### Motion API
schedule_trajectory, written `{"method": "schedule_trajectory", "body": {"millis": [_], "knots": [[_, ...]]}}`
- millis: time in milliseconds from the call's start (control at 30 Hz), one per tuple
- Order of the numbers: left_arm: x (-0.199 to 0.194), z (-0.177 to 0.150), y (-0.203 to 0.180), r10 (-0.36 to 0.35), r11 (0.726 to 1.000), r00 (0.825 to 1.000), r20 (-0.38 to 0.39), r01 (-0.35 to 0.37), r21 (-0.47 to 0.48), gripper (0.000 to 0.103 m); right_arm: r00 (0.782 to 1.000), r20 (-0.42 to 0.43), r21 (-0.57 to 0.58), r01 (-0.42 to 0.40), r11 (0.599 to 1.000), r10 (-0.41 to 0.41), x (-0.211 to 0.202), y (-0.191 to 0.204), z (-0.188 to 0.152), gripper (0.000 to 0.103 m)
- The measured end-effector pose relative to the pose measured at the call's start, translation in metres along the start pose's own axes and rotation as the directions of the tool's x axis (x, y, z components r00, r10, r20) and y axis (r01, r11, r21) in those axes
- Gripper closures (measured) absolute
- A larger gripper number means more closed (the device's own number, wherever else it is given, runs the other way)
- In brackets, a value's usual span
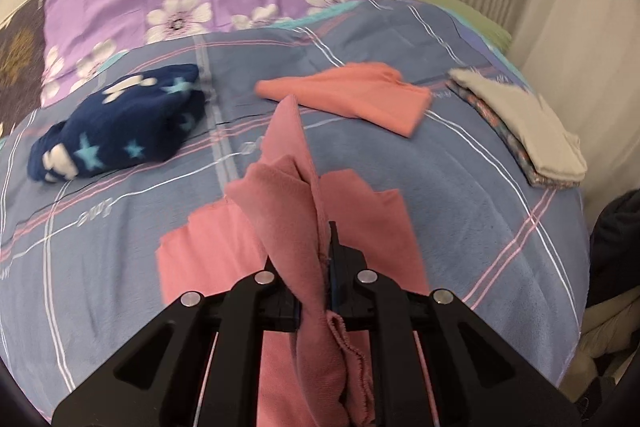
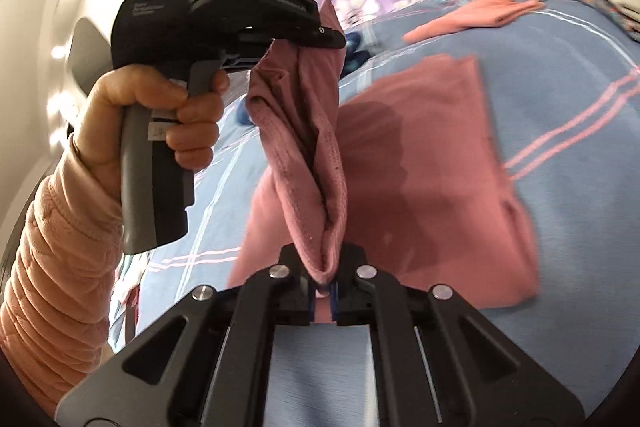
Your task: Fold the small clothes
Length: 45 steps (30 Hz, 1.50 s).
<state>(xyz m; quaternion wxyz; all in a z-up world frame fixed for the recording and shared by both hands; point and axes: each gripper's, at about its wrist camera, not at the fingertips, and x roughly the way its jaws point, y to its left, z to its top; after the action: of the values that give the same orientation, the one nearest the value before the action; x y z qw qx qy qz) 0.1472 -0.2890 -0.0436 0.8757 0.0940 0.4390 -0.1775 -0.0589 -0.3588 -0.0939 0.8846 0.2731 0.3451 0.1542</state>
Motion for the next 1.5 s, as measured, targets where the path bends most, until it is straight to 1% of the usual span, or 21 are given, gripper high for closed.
{"method": "schedule_trajectory", "body": {"millis": [200, 300, 367, 400, 433, 500, 567, 600, 633, 700, 800, 833, 967, 1067, 1100, 1167, 1233, 1300, 1367, 1433, 1500], "knots": [[0.043, 0.004, -0.043, 0.022, 0.999, 0.998, -0.067, -0.019, 0.049, 0.093, 0.998, 0.015, 0.101, 0.057, 0.993, -0.059, -0.012, -0.039, -0.002, 0.099], [0.058, 0.002, -0.061, 0.048, 0.995, 0.995, -0.082, -0.041, 0.094, 0.093, 0.998, 0.013, 0.113, 0.062, 0.992, -0.064, -0.013, -0.040, -0.005, 0.099], [0.065, 0.001, -0.068, 0.072, 0.990, 0.993, -0.088, -0.061, 0.127, 0.090, 0.998, 0.003, 0.108, 0.063, 0.992, -0.064, -0.012, -0.038, -0.007, 0.099], [0.070, 0.000, -0.071, 0.085, 0.987, 0.992, -0.095, -0.071, 0.144, 0.085, 0.998, -0.004, 0.106, 0.063, 0.992, -0.063, -0.015, -0.037, -0.012, 0.099], [0.070, -0.001, -0.073, 0.091, 0.985, 0.992, -0.093, -0.076, 0.153, 0.077, 0.998, -0.017, 0.107, 0.065, 0.992, -0.064, -0.014, -0.038, -0.014, 0.099], [0.061, 0.000, -0.074, 0.078, 0.985, 0.995, -0.056, -0.068, 0.160, 0.067, 0.998, -0.028, 0.112, 0.066, 0.992, -0.063, -0.013, -0.038, -0.016, 0.096], [0.041, 0.003, -0.074, 0.071, 0.984, 0.997, 0.020, -0.074, 0.165, 0.057, 0.997, -0.039, 0.125, 0.074, 0.989, -0.069, -0.013, -0.043, -0.019, 0.092], [0.025, 0.005, -0.072, 0.082, 0.981, 0.994, 0.074, -0.094, 0.168, 0.047, 0.996, -0.039, 0.135, 0.088, 0.987, -0.084, -0.013, -0.044, -0.021, 0.092], [0.012, 0.005, -0.071, 0.091, 0.979, 0.990, 0.112, -0.110, 0.170, 0.041, 0.995, -0.045, 0.142, 0.092, 0.986, -0.087, -0.013, -0.046, -0.023, 0.091], [-0.016, 0.000, -0.063, 0.096, 0.976, 0.979, 0.179, -0.128, 0.178, 0.040, 0.995, -0.052, 0.157, 0.090, 0.983, -0.083, -0.012, -0.050, -0.025, 0.090], [-0.046, -0.026, -0.041, 0.091, 0.976, 0.974, 0.207, -0.129, 0.175, 0.032, 0.996, -0.047, 0.180, 0.078, 0.981, -0.070, -0.013, -0.054, -0.025, 0.090], [-0.050, -0.037, -0.035, 0.097, 0.976, 0.974, 0.206, -0.134, 0.172, 0.032, 0.996, -0.045, 0.184, 0.079, 0.980, -0.072, -0.010, -0.059, -0.022, 0.091], [-0.057, -0.104, -0.003, 0.151, 0.970, 0.976, 0.158, -0.178, 0.168, 0.032, 0.997, -0.026, 0.176, 0.071, 0.982, -0.068, -0.010, -0.062, -0.014, 0.096], [-0.042, -0.145, 0.016, 0.191, 0.967, 0.977, 0.094, -0.204, 0.155, 0.030, 0.995, -0.012, 0.129, 0.100, 0.987, -0.099, -0.007, -0.060, -0.004, 0.096], [-0.033, -0.162, 0.026, 0.190, 0.973, 0.981, 0.046, -0.194, 0.126, 0.029, 0.993, -0.025, 0.113, 0.122, 0.986, -0.120, -0.005, -0.059, -0.004, 0.096], [-0.020, -0.187, 0.041, 0.177, 0.983, 0.984, 0.001, -0.177, 0.058, 0.024, 0.981, -0.077, 0.101, 0.185, 0.978, -0.177, 0.001, -0.066, -0.009, 0.095], [-0.023, -0.197, 0.048, 0.155, 0.988, 0.987, 0.035, -0.155, -0.004, 0.021, 0.983, -0.080, 0.128, 0.175, 0.976, -0.166, -0.001, -0.073, -0.013, 0.095], [-0.027, -0.197, 0.054, 0.128, 0.991, 0.991, 0.037, -0.127, -0.045, 0.021, 0.982, -0.085, 0.136, 0.179, 0.974, -0.168, -0.011, -0.072, -0.012, 0.089], [-0.030, -0.196, 0.057, 0.116, 0.991, 0.992, 0.039, -0.114, -0.066, 0.021, 0.977, -0.048, 0.109, 0.212, 0.971, -0.208, -0.023, -0.066, -0.005, 0.068], [-0.034, -0.193, 0.058, 0.106, 0.993, 0.993, 0.051, -0.104, -0.058, 0.021, 0.979, -0.005, 0.057, 0.205, 0.977, -0.205, -0.030, -0.058, 0.006, 0.064], [-0.039, -0.186, 0.058, 0.093, 0.994, 0.993, 0.078, -0.089, -0.057, 0.021, 0.981, 0.023, 0.014, 0.191, 0.981, -0.191, -0.034, -0.052, 0.019, 0.057]]}}
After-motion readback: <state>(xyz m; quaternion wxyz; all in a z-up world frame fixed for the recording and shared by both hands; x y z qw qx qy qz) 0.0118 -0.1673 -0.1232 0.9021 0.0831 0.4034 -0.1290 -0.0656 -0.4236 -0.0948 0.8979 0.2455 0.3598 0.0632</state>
